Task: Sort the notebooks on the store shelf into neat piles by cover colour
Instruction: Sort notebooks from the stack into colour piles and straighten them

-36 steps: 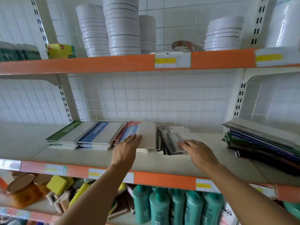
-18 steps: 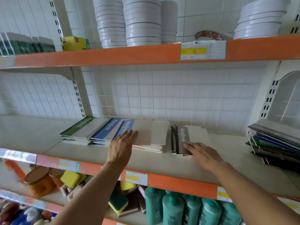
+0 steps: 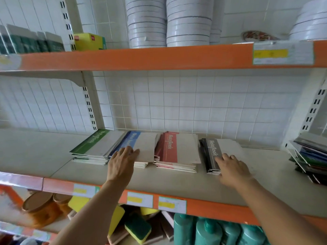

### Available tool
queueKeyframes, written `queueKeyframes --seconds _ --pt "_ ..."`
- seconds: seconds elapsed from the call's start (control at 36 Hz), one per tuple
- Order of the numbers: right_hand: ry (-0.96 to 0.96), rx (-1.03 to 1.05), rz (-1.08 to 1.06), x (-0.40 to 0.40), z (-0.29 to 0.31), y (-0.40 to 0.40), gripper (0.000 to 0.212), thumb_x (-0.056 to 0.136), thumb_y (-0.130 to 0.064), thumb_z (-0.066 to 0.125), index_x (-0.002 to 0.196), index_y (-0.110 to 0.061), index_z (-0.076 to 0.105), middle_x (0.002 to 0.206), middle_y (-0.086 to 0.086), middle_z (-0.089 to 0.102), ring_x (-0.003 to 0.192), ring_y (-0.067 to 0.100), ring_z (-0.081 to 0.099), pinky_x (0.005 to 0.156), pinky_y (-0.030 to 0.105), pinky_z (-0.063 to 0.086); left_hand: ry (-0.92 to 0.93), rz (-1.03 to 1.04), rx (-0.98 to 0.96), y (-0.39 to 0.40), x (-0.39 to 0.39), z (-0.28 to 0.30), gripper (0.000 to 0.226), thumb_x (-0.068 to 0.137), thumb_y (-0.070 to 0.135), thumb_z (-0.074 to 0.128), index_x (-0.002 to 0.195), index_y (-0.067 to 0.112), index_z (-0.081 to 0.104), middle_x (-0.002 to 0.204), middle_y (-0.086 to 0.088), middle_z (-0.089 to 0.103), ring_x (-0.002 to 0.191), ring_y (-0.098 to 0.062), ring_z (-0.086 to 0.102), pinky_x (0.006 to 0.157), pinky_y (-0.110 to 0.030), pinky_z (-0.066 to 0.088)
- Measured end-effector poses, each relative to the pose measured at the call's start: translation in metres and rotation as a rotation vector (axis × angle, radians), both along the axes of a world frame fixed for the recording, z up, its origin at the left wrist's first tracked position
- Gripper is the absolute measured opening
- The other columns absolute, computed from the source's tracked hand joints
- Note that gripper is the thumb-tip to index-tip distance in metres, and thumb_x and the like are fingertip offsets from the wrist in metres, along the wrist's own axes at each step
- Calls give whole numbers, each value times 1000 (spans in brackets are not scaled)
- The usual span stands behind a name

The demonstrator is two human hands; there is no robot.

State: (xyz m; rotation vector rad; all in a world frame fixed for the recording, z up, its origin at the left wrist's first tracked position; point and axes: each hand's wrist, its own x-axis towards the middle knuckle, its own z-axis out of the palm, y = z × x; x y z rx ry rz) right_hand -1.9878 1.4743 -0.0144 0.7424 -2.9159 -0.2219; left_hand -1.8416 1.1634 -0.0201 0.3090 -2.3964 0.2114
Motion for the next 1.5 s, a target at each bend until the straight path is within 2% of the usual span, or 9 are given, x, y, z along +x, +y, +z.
queueKeyframes --seconds 0.14,0.22,0.28,0.36,0.61,0.86,1.14,1.39,1.5 --pt "8 11 -64 6 1 -11 53 88 -27 54 138 -21 35 133 3 42 121 23 45 90 34 43 -80 -13 35 -19 -4 -6 38 58 -6 54 80 17 76 75 -1 69 65 -23 67 66 -31 53" --pt "30 25 -97 9 -1 -14 56 88 -28 52 140 -22 33 135 3 42 123 23 44 93 34 41 -178 35 166 -28 -5 -11 54 73 -7 45 113 19 69 112 0 69 105 -21 64 92 -35 44" --pt "40 30 -112 12 -2 -16 54 88 -29 52 139 -22 33 135 2 43 124 22 43 95 34 40 -250 62 213 -33 -6 -12 59 83 -2 43 136 22 50 140 5 51 133 -15 42 106 -33 29" --pt "36 26 -130 15 -3 -18 55 89 -31 53 139 -22 33 136 1 42 125 22 42 96 35 40 -320 77 236 -35 -8 -7 63 88 2 40 146 25 33 152 8 35 142 -13 26 113 -32 20" --pt "66 -31 -123 30 -1 -15 58 89 -28 52 142 -23 29 142 -1 35 126 21 40 98 36 38 -245 -90 271 3 -15 9 61 83 -1 45 140 19 41 147 1 41 138 -17 32 111 -29 21" --pt "68 -83 -101 50 2 29 60 91 -33 47 146 -23 25 145 -2 35 128 21 39 102 35 36 -246 -233 273 77 -25 22 45 97 33 41 141 23 40 147 2 43 135 -19 38 112 -33 24" --pt "84 -105 -194 67 8 161 58 89 -33 48 144 -25 31 142 -4 39 127 19 43 101 32 35 -288 -299 269 199 -36 22 36 98 39 39 125 21 55 133 2 56 125 -20 48 101 -32 34" --pt "225 -122 -219 74 32 299 53 93 -32 44 144 -23 35 139 -2 46 127 19 42 103 32 34 -299 -400 246 344 -51 26 43 100 43 35 137 27 48 143 6 47 133 -14 40 107 -28 28" --pt "309 -220 -275 71 40 338 49 90 -32 51 138 -18 48 129 3 58 120 24 51 98 35 40 -317 -457 209 396 -61 29 44 100 44 32 140 29 44 146 9 43 135 -12 36 107 -26 25"
